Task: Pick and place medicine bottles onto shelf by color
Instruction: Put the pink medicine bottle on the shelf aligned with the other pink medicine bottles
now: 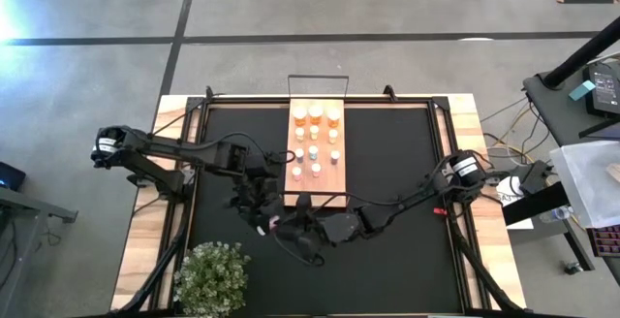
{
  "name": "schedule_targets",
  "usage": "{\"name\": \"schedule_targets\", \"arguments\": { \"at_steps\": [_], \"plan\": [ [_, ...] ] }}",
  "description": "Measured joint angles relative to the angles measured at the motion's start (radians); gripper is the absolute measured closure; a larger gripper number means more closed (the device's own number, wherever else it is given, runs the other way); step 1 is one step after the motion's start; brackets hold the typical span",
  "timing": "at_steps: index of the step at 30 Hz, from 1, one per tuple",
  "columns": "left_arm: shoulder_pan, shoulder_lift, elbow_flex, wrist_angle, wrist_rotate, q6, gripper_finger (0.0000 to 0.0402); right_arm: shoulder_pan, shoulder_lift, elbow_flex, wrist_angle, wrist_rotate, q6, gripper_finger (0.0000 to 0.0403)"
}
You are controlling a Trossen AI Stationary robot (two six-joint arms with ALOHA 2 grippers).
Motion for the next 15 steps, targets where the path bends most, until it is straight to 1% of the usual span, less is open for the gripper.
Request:
{"name": "schedule_targets", "arguments": {
  "at_steps": [4,9,15],
  "plan": [
    [0.0,0.0,-0.001,0.003,0.001,0.063,0.0295,0.0,0.0,0.0,-0.008,-0.005,-0.001,0.0236],
    [0.002,0.0,-0.002,0.002,0.002,0.09,0.0295,-0.003,0.0,-0.002,-0.032,-0.01,0.0,0.0236],
    [0.004,0.0,-0.012,0.003,0.002,0.124,0.0295,-0.009,0.0,-0.002,-0.031,-0.051,0.0,0.0236]
  ]
}}
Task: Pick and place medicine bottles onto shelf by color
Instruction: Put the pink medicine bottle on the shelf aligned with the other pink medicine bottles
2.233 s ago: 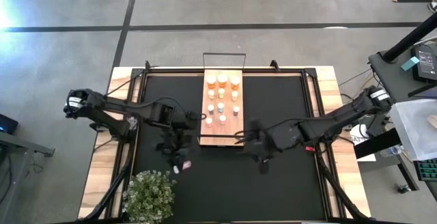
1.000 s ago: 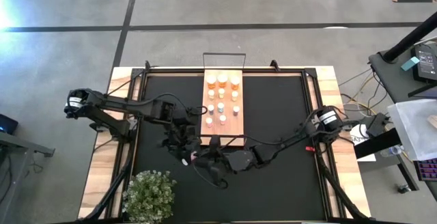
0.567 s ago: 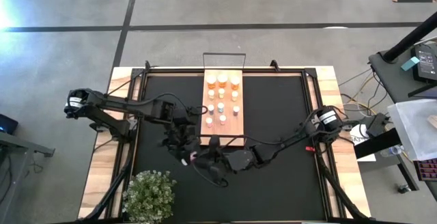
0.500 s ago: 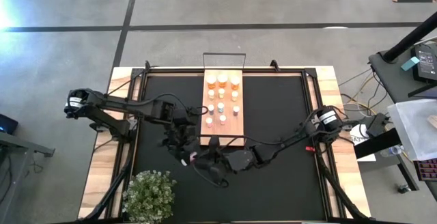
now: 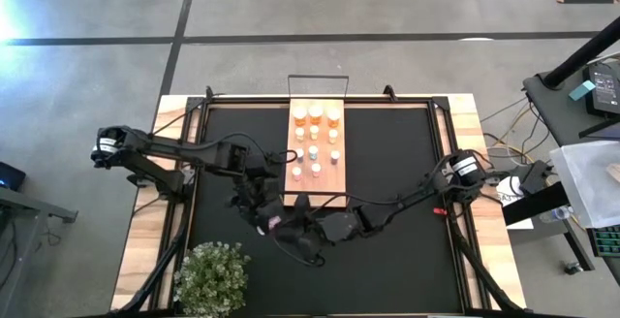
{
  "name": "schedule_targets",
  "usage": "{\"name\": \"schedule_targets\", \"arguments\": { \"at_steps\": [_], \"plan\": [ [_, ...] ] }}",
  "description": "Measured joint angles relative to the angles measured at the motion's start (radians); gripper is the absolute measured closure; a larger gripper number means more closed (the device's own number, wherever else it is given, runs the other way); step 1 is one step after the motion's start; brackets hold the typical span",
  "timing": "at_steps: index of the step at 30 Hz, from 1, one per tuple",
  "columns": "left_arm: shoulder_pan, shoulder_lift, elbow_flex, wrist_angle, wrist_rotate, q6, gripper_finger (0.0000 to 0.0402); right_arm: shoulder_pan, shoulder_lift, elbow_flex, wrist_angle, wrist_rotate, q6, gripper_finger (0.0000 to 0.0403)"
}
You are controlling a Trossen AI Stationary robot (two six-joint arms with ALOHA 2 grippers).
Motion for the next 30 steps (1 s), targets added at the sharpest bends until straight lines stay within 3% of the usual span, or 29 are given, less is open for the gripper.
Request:
{"name": "schedule_targets", "arguments": {
  "at_steps": [9,30],
  "plan": [
    [0.003,0.001,-0.024,0.015,0.001,0.068,0.0295,-0.024,0.0,0.0,-0.019,-0.104,0.01,0.0236],
    [0.024,0.001,-0.036,0.026,0.024,0.125,0.0295,-0.031,0.0,0.0,-0.014,-0.113,0.02,0.024]
  ]
}}
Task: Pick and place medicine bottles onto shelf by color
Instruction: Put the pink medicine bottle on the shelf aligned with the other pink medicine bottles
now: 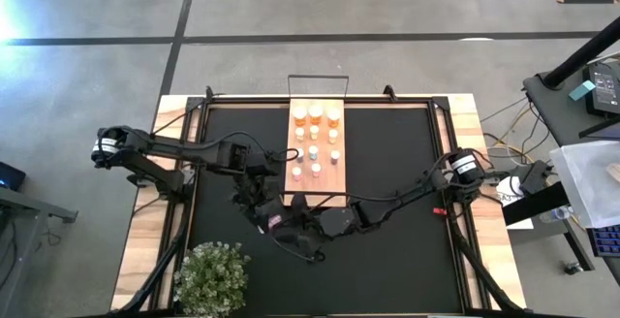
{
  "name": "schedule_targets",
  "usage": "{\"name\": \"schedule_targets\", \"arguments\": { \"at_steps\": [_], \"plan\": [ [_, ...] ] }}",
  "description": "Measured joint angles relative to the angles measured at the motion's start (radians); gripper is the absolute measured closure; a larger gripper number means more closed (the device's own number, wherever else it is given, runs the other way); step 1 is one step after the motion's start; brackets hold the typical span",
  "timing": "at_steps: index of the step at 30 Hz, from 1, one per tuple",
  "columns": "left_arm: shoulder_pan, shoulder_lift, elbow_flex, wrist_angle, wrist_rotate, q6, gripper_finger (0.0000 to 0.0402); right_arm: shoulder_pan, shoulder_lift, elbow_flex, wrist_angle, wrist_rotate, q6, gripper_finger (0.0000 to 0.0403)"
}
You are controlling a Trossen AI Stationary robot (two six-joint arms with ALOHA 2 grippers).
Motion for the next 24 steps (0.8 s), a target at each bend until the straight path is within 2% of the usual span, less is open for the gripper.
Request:
{"name": "schedule_targets", "arguments": {
  "at_steps": [9,14,19,24],
  "plan": [
    [0.004,0.002,-0.004,0.0,0.0,0.0,0.0295,-0.011,0.0,0.0,0.0,0.0,0.044,0.0296],
    [0.005,0.005,-0.006,0.0,0.0,0.018,0.0295,-0.012,0.0,0.0,-0.012,0.0,0.084,0.0314],
    [0.009,0.005,-0.006,0.028,-0.003,0.019,0.0295,-0.012,0.0,0.0,-0.052,-0.001,0.095,0.03],
    [0.01,0.005,0.006,0.177,0.001,0.02,0.0295,-0.011,-0.002,0.0,-0.066,0.0,0.091,0.0264]
  ]
}}
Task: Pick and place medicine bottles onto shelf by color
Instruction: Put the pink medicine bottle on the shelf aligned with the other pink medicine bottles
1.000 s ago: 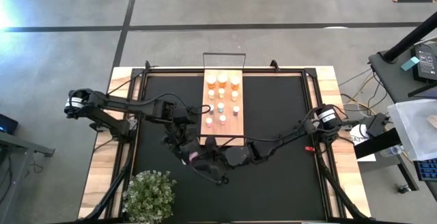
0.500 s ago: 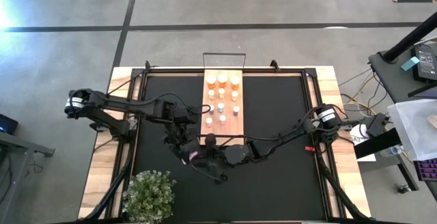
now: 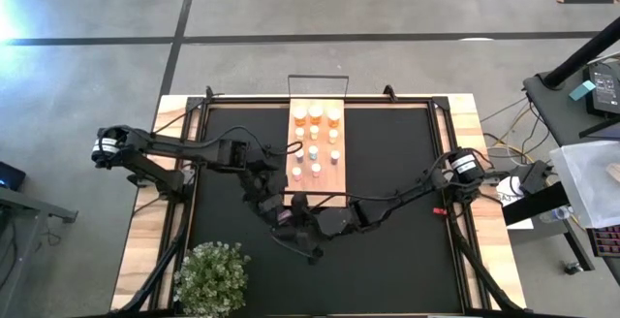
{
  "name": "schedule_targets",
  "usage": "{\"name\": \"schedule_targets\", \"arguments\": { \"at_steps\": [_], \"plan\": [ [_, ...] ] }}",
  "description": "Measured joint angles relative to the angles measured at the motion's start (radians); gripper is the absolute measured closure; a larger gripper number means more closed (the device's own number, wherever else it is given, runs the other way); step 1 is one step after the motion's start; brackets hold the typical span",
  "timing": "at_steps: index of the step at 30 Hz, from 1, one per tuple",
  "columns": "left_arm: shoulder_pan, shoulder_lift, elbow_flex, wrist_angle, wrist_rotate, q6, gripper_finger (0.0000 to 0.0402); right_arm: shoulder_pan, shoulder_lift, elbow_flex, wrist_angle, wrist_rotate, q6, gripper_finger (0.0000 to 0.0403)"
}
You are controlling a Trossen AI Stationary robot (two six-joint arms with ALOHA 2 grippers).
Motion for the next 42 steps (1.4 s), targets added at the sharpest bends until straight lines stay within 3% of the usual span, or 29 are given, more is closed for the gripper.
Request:
{"name": "schedule_targets", "arguments": {
  "at_steps": [5,15,21,36,42],
  "plan": [
    [0.0,0.0,0.003,0.03,0.006,-0.001,0.0295,0.002,0.0,0.0,0.002,0.021,-0.03,0.0248],
    [0.039,0.0,-0.019,0.015,0.04,0.001,0.0295,0.068,-0.048,0.0,-0.105,0.243,-0.141,0.0248],
    [0.07,0.0,-0.022,0.026,0.027,0.078,0.0295,0.073,-0.067,0.0,-0.153,0.351,-0.19,0.0248],
    [0.129,0.0,-0.022,0.04,-0.004,0.113,0.0295,0.132,-0.077,0.0,-0.151,0.511,-0.314,0.0248],
    [0.129,0.0,-0.025,0.157,-0.003,0.107,0.0295,0.098,-0.077,0.0,-0.152,0.526,-0.349,0.0248]
  ]
}}
